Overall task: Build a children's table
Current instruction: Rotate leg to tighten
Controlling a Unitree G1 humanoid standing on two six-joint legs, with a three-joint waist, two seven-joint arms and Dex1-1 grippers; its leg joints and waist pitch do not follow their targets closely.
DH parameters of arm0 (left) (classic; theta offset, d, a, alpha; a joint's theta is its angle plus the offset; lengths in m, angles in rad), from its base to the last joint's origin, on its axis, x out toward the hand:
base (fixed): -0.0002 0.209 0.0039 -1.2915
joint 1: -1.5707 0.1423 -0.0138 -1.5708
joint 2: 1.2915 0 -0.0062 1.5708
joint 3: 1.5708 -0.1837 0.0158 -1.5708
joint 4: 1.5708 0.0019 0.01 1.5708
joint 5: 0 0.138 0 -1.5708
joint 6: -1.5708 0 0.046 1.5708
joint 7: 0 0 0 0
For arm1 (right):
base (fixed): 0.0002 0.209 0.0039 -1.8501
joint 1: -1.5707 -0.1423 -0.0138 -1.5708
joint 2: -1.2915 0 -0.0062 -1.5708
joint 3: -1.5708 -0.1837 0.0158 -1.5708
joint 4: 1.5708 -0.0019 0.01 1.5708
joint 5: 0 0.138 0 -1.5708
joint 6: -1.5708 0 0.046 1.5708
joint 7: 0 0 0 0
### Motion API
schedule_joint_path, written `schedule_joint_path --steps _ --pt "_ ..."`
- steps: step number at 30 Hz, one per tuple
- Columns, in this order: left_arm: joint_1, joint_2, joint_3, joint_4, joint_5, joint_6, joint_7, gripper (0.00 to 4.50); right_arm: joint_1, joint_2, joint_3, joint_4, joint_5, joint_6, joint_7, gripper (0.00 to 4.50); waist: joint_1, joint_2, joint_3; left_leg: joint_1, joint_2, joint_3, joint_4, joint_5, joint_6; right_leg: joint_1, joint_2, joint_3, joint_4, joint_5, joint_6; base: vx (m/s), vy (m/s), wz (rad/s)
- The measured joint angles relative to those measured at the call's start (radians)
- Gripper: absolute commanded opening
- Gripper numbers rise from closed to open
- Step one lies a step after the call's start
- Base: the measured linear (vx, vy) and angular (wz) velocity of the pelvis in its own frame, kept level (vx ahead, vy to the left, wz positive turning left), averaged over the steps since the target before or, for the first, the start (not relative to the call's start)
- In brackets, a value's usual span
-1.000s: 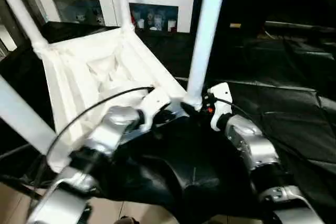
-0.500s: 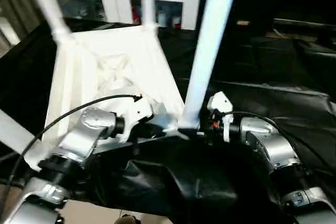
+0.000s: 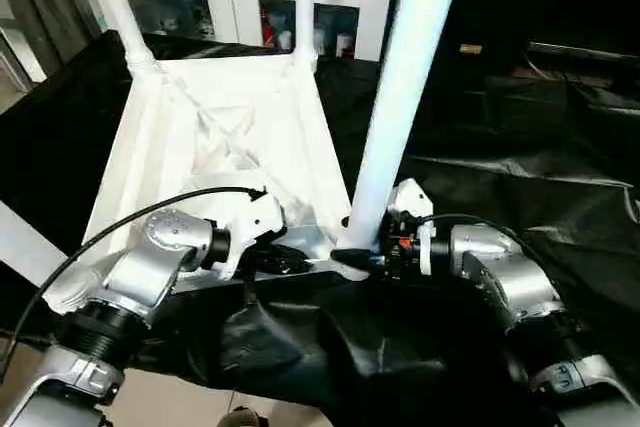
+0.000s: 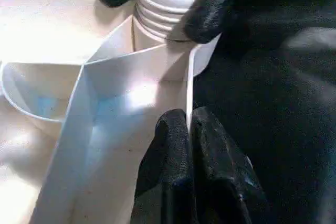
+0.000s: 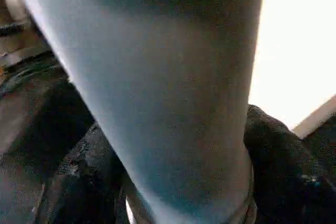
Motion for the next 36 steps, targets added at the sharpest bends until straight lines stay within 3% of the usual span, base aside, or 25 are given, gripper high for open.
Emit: schedule_joint_path --steps 9,14,15,20,24,27,36 --pt "-0.125 -0.211 0.022 0.193 0.076 0.044 0.324 0.00 -0.062 0.192 -0.144 0.138 -0.056 -0.025 -0.588 2.72 -0.004 0.004 0.000 0.012 -0.002 -0.001 -0.004 0.001 -0.001 0.005 0.000 0.004 0.001 -0.003 0.007 0.000 0.000 0.00" --pt "-0.141 -0.269 0.030 0.224 0.095 0.056 0.399 0.00 -0.093 0.221 -0.163 0.193 -0.077 -0.055 -0.695 2.72 -0.003 0.012 -0.005 0.012 -0.002 -0.001 -0.004 0.001 -0.001 0.009 -0.001 0.004 -0.002 -0.003 0.007 0.000 0.000 0.00" --pt "-0.141 -0.269 0.030 0.224 0.095 0.056 0.399 0.00 -0.093 0.221 -0.165 0.193 -0.077 -0.057 -0.689 3.28 -0.003 0.012 -0.006 0.012 -0.002 -0.001 -0.004 0.001 -0.001 0.009 -0.001 0.004 -0.002 -0.003 0.008 0.000 0.000 0.00" --pt "-0.130 -0.250 0.031 0.200 0.095 0.055 0.379 0.00 -0.093 0.192 -0.153 0.192 -0.078 -0.066 -0.583 3.78 -0.004 0.012 -0.006 0.011 -0.002 -0.001 -0.004 0.001 -0.001 0.008 -0.002 0.003 -0.002 -0.003 0.008 0.000 0.000 0.00" --pt "-0.103 -0.208 0.035 0.157 0.080 0.050 0.320 0.00 -0.086 0.146 -0.113 0.180 -0.077 -0.079 -0.452 3.78 -0.011 0.011 -0.005 0.011 -0.002 -0.001 -0.008 0.001 -0.001 0.004 -0.001 0.003 -0.002 -0.003 0.008 0.000 0.000 0.00" --pt "-0.048 -0.106 0.035 0.082 0.052 0.018 0.177 0.00 -0.065 0.046 -0.035 0.129 -0.062 -0.083 -0.195 3.78 -0.010 0.011 -0.005 0.009 0.000 -0.001 -0.012 0.001 -0.001 0.002 0.001 0.000 -0.002 -0.002 0.007 0.017 -0.008 0.00" --pt "0.003 0.006 0.018 -0.006 -0.008 0.012 -0.036 0.00 -0.062 -0.053 0.022 0.076 -0.021 -0.066 0.107 3.78 0.002 0.011 -0.005 -0.004 0.000 0.000 -0.010 -0.001 0.001 -0.005 0.001 -0.003 -0.006 -0.005 0.004 0.000 0.000 0.00"
